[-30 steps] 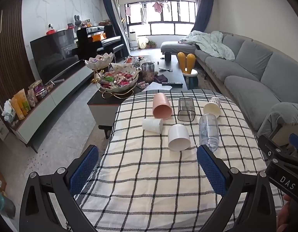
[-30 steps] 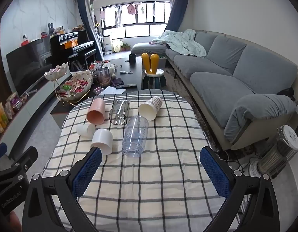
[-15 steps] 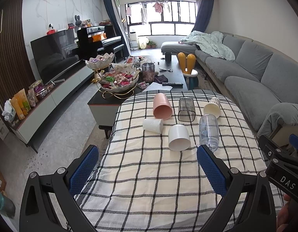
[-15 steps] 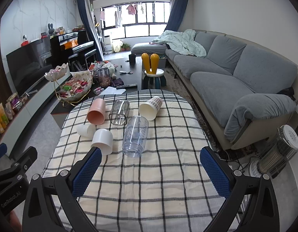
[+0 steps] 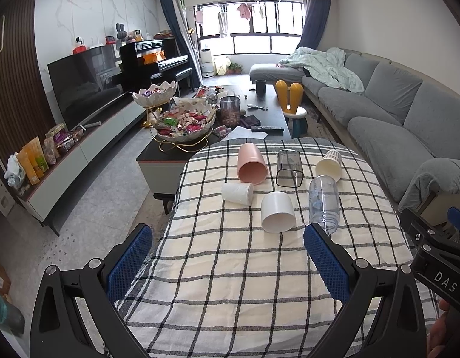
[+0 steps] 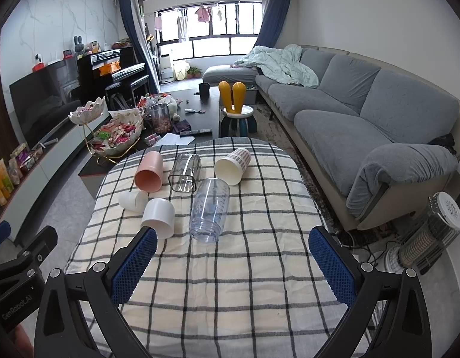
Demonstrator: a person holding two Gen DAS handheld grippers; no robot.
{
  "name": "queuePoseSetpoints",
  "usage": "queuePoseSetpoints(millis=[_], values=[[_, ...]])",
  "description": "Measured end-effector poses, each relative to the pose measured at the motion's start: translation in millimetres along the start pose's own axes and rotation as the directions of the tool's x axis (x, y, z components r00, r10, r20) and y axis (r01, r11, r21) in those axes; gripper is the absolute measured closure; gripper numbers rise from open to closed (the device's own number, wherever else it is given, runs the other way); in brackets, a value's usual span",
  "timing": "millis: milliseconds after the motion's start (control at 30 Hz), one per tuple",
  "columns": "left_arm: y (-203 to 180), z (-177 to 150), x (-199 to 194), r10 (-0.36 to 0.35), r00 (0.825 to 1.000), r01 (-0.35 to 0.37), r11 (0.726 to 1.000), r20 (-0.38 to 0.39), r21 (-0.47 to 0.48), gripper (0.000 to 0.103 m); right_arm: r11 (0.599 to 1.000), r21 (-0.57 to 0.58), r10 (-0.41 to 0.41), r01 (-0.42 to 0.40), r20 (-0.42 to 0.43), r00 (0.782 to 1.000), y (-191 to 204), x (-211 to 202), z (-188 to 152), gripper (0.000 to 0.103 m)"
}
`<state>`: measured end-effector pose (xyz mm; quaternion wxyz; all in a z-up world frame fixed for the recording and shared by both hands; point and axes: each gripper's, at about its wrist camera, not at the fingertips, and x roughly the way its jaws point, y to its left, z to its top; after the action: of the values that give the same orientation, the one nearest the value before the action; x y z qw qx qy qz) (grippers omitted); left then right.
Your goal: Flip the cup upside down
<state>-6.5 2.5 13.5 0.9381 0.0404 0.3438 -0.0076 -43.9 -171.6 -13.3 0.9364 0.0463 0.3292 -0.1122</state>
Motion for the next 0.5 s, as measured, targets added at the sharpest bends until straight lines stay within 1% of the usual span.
queuePoseSetpoints(millis=[500], values=[[-0.3, -0.1, 0.4, 0.0, 1.0, 0.0, 1.0, 0.0, 0.0, 0.0, 1.0, 0.001, 0.002, -0.002, -0.002, 1.0, -0.4, 0.6, 0.0, 0.001]])
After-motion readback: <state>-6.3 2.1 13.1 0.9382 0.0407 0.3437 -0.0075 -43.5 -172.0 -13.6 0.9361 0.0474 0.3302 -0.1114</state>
